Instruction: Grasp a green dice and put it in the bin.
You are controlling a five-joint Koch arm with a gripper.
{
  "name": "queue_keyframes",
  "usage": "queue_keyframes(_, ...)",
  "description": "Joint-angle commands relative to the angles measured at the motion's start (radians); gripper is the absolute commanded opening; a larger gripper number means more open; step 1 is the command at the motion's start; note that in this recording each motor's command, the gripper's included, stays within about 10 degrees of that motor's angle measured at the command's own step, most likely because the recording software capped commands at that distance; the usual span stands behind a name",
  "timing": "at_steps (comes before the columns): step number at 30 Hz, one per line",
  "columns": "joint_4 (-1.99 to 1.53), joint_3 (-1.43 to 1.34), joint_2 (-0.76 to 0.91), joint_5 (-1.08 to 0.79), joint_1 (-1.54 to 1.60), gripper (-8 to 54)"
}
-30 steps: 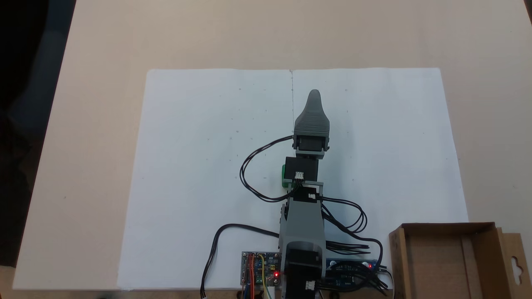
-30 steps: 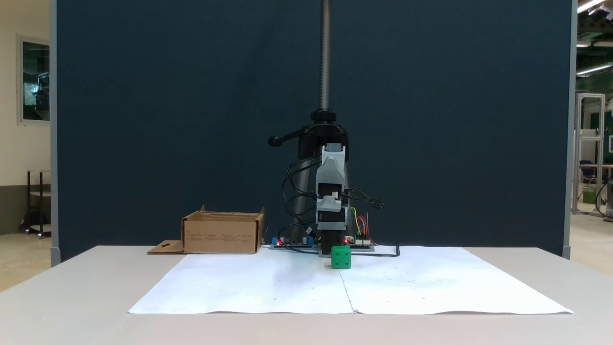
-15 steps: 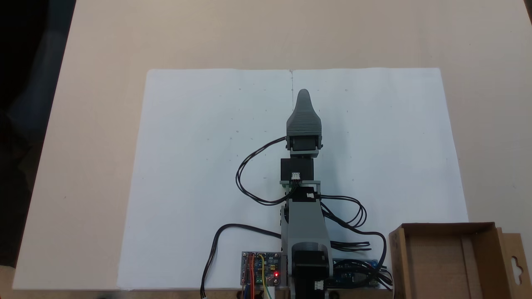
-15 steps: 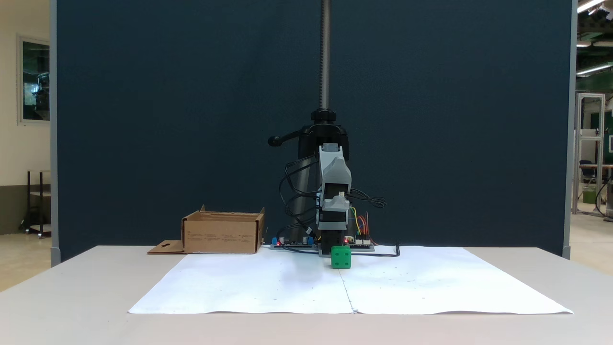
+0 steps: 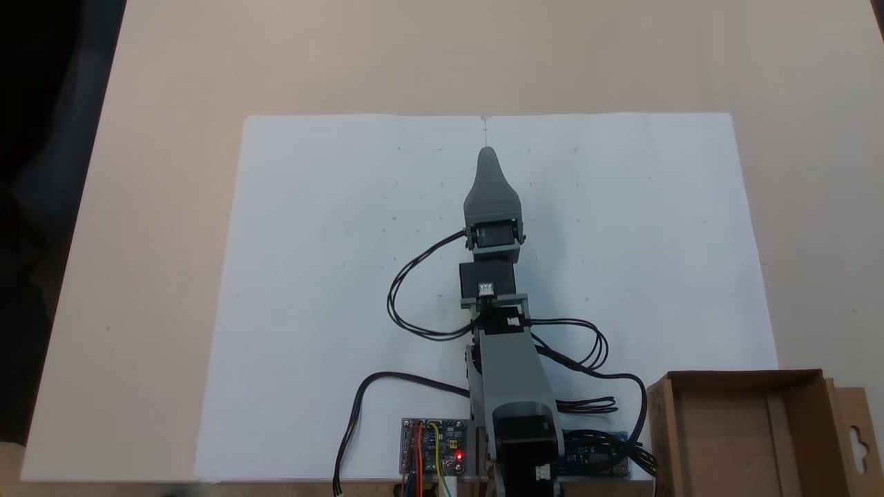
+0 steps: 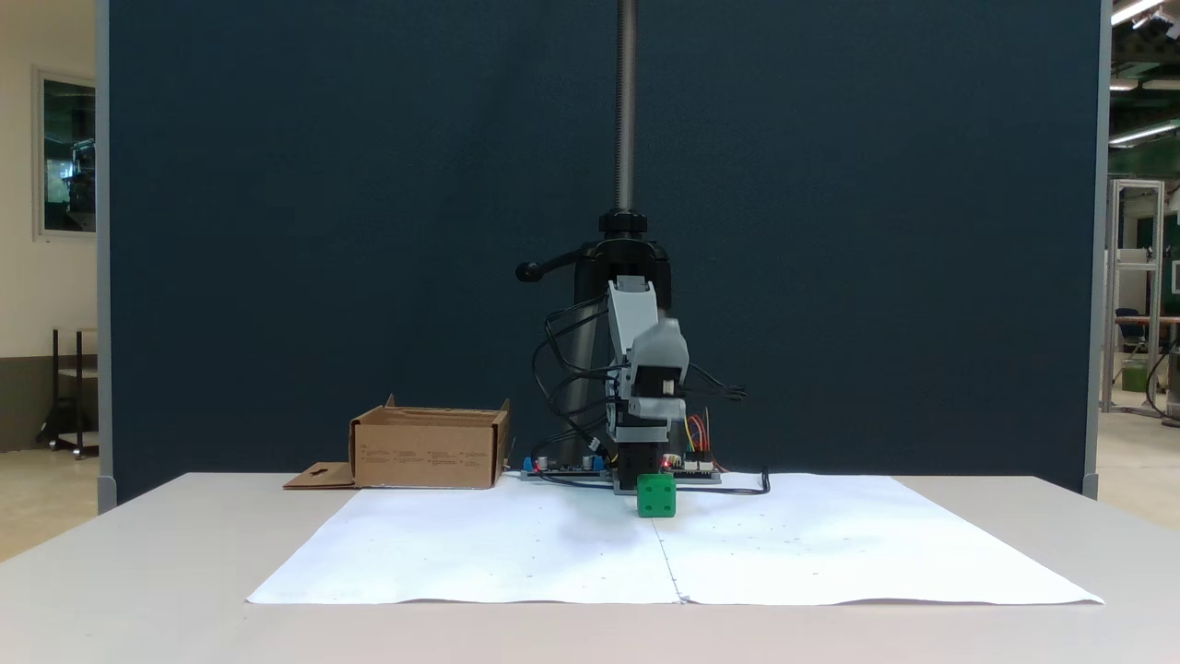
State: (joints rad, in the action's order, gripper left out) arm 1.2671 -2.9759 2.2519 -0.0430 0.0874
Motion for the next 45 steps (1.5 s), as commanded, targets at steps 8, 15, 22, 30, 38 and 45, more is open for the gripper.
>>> queue_keyframes(8, -0.641, 0.437, 0.114, -0.072, -0.092, 41.9)
queue_keyframes(15, -1.109, 0.683, 0.117, 0.048, -0.110, 42.8)
queue_keyframes(22, -1.529, 0.839, 0.115, 0.153, -0.114, 42.6)
queue_keyframes(30, -1.957, 0.904, 0.121, 0.288, -0.109, 42.5)
queue_keyframes(38, -2.342, 1.002, 0.126, 0.411, -0.097, 42.6)
queue_keyframes(45, -2.413, 0.999, 0.126, 0.440, -0.072, 42.7)
